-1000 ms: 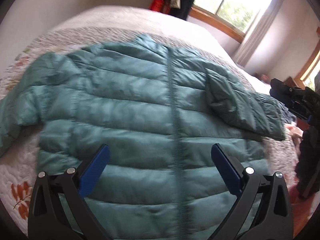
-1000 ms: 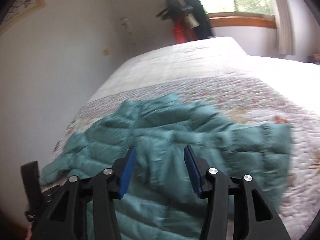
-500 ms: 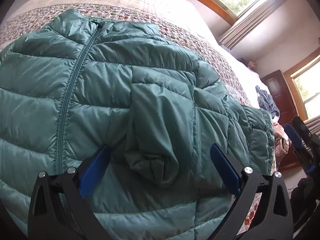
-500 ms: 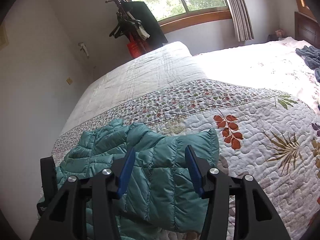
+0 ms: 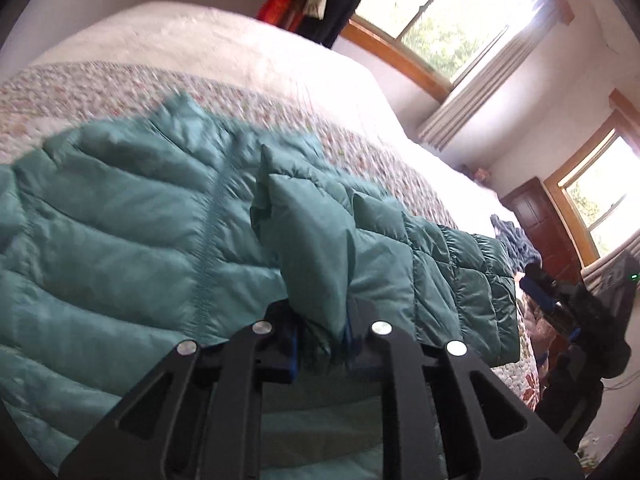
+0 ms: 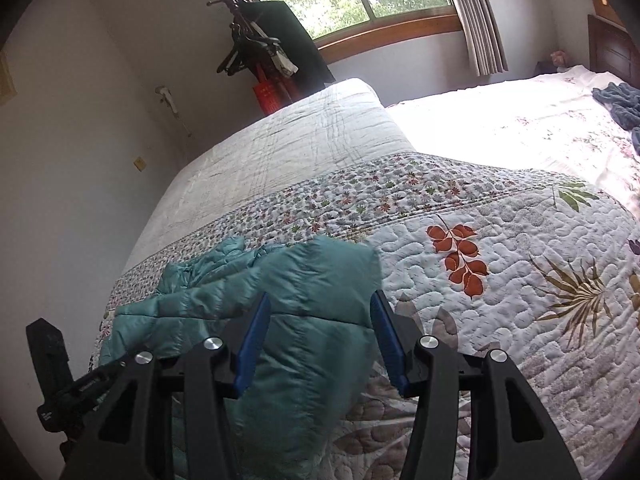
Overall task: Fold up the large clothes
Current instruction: 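Grasp the other sleeve with the left tool, fold it across the body, release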
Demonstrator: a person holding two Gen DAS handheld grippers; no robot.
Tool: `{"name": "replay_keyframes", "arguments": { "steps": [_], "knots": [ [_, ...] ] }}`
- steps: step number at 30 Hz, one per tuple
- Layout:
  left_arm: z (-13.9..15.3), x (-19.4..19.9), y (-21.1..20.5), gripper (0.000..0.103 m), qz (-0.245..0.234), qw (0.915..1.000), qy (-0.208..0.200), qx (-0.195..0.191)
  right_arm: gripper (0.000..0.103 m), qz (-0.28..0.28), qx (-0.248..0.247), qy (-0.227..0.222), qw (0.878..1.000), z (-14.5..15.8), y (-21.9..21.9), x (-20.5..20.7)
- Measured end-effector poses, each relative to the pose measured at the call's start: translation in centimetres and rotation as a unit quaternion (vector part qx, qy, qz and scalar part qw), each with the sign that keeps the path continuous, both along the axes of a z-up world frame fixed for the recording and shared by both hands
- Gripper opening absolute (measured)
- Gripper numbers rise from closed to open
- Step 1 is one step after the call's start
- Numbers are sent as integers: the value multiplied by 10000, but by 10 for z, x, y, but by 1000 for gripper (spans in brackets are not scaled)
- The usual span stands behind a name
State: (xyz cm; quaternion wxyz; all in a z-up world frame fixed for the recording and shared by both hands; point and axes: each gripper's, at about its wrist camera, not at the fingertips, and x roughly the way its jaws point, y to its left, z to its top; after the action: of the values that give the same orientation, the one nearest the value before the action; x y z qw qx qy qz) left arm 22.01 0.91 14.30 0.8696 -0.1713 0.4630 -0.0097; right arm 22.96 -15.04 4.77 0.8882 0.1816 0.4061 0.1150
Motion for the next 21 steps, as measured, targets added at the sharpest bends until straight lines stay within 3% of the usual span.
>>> {"name": "replay_keyframes", "arguments": {
  "steps": [4, 10, 14, 17, 21],
  "knots": [
    [19, -14, 41, 14, 381, 9987, -209, 281, 57, 212, 19, 166, 9996, -11, 10, 4],
    [20, -24, 90, 14, 729, 9965, -113, 391, 58, 728, -104, 647, 9952, -39, 47, 14],
    [4, -25, 111, 15, 810, 9963, 49, 277, 55, 944, -227, 963, 9906, -60, 65, 19],
    [-16, -25, 121, 19, 904, 9952, 242, 298, 42, 954, -367, 1193, 9876, -74, 71, 22],
    [-37, -26, 138, 29, 1045, 9937, 376, 175, 41, 904, -520, 1440, 9841, -91, 73, 27]
  ]
}}
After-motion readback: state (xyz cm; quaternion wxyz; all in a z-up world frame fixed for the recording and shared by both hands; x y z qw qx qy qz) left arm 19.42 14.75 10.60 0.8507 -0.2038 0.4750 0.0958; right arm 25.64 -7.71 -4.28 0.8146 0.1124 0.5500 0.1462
